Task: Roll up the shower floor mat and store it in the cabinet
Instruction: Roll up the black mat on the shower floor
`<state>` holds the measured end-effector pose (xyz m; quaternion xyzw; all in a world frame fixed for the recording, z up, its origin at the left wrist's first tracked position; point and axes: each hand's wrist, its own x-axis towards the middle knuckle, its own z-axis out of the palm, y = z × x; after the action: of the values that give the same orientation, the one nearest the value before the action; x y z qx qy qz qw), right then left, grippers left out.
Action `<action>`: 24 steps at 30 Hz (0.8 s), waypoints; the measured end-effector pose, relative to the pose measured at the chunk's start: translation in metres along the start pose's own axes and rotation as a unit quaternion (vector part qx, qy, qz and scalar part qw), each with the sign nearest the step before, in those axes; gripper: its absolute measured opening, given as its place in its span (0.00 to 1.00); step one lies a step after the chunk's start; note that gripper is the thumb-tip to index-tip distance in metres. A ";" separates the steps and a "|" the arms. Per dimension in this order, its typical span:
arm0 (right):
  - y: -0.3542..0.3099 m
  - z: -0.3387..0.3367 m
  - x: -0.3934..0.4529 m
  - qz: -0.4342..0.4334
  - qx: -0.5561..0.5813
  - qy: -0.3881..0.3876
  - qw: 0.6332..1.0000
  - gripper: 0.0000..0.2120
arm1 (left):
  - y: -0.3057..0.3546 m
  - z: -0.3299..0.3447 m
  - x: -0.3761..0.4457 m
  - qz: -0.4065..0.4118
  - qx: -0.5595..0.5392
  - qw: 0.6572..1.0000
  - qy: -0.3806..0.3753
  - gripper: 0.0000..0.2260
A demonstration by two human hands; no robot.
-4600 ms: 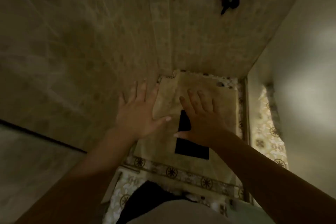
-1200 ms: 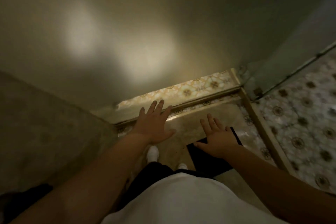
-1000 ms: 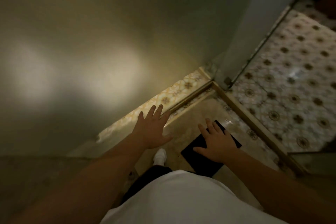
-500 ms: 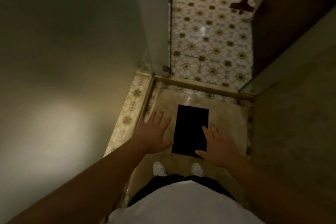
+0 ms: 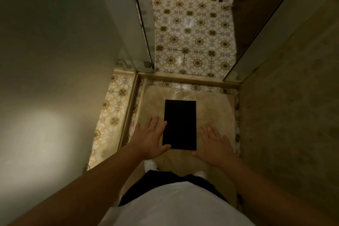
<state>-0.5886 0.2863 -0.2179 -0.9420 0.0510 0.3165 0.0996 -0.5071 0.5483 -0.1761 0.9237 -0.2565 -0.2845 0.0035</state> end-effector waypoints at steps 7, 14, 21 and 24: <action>0.021 0.007 0.020 -0.022 -0.029 -0.034 0.999 0.55 | 0.014 0.023 0.025 -0.015 -0.027 0.999 -0.039 0.43; 0.022 0.040 0.088 0.002 -0.006 -0.059 0.998 0.55 | -0.009 0.063 0.091 0.001 -0.021 0.997 -0.068 0.43; 0.025 0.128 0.193 0.035 0.032 -0.047 0.998 0.56 | -0.052 0.156 0.197 0.018 -0.017 0.995 -0.092 0.45; 0.029 0.194 0.255 0.027 0.040 -0.057 0.997 0.55 | -0.066 0.228 0.257 0.022 0.008 0.994 -0.110 0.45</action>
<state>-0.5047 0.2919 -0.5284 -0.9159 0.0829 0.3701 0.1316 -0.4142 0.5148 -0.5118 0.8809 -0.2778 -0.3823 -0.0254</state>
